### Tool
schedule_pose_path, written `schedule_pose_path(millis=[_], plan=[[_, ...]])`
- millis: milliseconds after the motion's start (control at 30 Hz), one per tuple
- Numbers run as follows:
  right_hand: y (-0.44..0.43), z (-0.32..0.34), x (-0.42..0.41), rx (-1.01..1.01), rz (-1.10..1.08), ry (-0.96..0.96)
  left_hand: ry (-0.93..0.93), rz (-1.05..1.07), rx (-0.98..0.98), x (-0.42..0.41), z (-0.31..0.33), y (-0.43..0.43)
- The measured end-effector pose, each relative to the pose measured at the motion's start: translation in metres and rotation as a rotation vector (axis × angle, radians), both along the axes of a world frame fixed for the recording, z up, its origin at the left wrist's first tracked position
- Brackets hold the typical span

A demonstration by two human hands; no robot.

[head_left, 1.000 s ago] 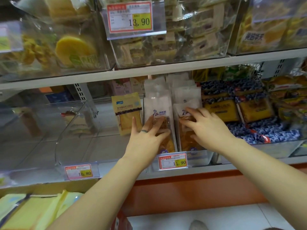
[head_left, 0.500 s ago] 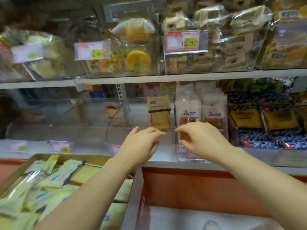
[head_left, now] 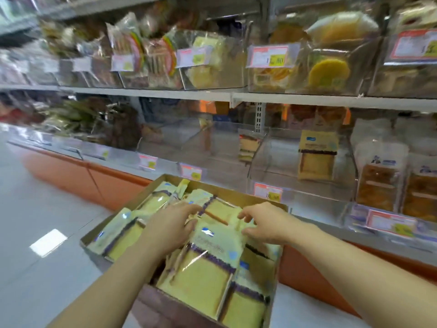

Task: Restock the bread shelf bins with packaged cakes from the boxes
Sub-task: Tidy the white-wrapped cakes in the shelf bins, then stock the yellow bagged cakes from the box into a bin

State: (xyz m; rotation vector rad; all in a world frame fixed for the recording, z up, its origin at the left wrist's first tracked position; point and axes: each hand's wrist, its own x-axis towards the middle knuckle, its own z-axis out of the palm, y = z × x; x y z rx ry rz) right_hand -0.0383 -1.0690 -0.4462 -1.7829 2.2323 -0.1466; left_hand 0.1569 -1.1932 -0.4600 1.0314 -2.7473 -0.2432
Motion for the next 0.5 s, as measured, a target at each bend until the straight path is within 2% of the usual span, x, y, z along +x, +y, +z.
schedule_pose_path(millis=[100,300,500], plan=[[-0.016,-0.011,0.019,0.082,-0.013,-0.142,-0.004,0.040,0.048,0.016,-0.010,-0.004],[-0.029,-0.016,0.035,0.082,-0.075,-0.251,0.056,0.047,0.206,0.025,-0.028,0.003],[-0.024,-0.017,0.037,-0.016,-0.054,-0.323,0.163,0.052,0.350,0.029,-0.031,0.003]])
